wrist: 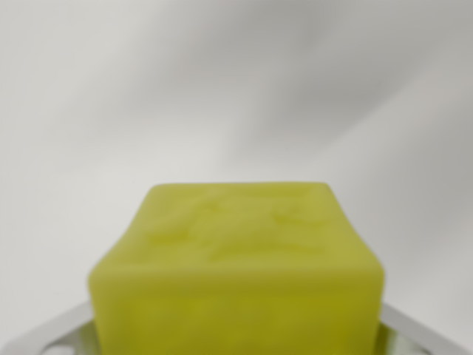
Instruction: Pick yellow cube
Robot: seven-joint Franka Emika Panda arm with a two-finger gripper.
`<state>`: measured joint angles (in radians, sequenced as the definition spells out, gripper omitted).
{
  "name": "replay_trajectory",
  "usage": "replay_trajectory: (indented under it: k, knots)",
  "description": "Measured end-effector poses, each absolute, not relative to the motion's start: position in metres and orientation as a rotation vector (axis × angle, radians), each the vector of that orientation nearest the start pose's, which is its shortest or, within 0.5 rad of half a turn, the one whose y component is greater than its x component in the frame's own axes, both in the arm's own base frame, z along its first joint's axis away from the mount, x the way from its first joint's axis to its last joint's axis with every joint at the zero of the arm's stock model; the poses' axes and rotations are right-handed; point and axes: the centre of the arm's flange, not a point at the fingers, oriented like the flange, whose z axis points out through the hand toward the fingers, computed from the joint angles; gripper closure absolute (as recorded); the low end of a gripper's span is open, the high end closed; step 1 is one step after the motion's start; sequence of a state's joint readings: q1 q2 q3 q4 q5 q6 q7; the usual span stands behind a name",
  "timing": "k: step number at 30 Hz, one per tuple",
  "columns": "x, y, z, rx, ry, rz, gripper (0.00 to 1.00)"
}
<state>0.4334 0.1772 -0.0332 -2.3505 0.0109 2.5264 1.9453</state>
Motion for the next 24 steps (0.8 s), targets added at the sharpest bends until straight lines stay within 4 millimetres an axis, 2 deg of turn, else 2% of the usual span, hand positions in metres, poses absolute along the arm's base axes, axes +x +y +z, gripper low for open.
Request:
replay_trajectory:
  k: [24]
  knots:
    - [0.473, 0.2, 0.296, -2.241, 2.203, 0.002, 1.0]
